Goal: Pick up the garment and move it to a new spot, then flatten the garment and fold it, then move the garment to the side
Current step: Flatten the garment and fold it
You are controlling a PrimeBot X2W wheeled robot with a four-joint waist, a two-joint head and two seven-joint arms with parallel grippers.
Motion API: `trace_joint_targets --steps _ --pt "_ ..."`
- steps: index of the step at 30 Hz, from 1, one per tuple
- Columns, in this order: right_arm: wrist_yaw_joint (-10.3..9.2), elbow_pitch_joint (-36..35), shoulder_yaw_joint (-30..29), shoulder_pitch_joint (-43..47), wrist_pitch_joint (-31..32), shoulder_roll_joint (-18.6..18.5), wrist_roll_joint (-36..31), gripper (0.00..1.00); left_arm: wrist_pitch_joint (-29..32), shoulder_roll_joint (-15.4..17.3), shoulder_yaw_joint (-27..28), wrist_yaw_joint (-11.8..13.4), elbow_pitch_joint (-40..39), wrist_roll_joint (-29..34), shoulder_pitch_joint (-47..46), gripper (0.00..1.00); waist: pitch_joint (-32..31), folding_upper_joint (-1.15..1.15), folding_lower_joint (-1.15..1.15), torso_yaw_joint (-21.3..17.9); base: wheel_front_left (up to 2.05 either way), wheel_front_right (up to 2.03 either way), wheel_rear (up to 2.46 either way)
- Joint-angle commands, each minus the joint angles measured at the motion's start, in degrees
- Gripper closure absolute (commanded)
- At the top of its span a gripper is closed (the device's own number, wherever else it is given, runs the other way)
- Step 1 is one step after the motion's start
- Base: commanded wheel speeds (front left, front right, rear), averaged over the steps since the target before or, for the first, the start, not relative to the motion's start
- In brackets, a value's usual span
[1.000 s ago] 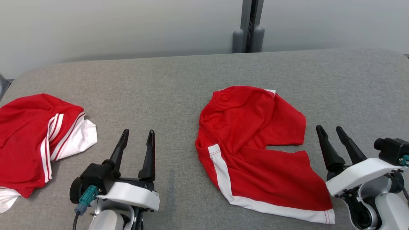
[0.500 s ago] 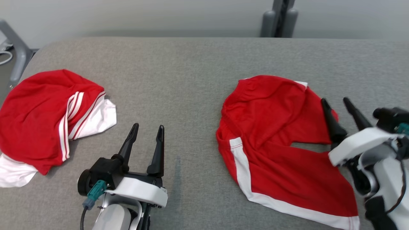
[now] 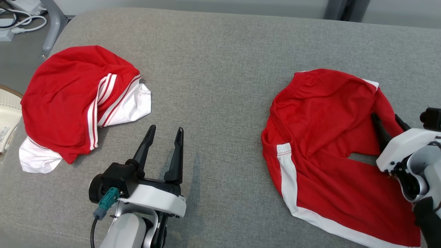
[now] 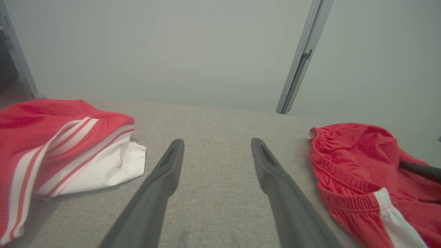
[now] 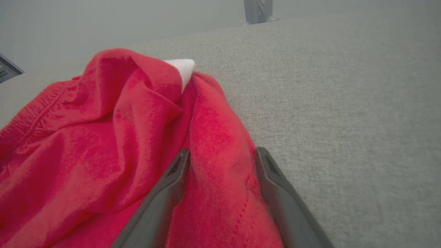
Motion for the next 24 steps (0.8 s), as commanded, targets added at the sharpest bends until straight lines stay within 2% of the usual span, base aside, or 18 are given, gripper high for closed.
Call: trace_joint_targets --steps 1,16,20,23,24 --pt "0.0 0.11 0.16 -1.62 -0.91 -1.05 -0.34 1.0 -0.23 0.2 0.13 0.31 -0.21 -0.39 -1.2 0.0 0.03 0.0 0.0 -0.02 0.0 0.0 0.0" --pt "0.0 2.49 4.2 -14.75 -9.18 -7.06 -9.32 1.0 -0.23 0.21 -1.09 0.87 -0.22 -1.44 -1.71 0.0 -0.55 0.0 0.0 0.24 0.0 0.0 0.0" --pt "0.0 5.8 4.94 -18.36 -10.01 -8.98 -12.95 1.0 -0.23 0.21 -1.59 0.91 -0.42 -1.87 -2.04 0.0 0.04 0.0 0.0 1.07 0.0 0.0 0.0" --pt "0.0 9.59 4.62 -19.81 -9.55 -9.07 -13.95 1.0 -0.23 0.21 -1.83 0.94 -0.51 -2.15 -2.1 0.0 0.33 0.0 0.0 1.56 0.0 0.0 0.0" --pt "0.0 11.01 4.69 -20.02 -9.48 -9.02 -14.38 0.71 -0.23 0.2 -1.9 0.99 -0.51 -2.17 -2.1 0.0 0.37 0.0 0.0 1.66 0.0 0.0 0.0"
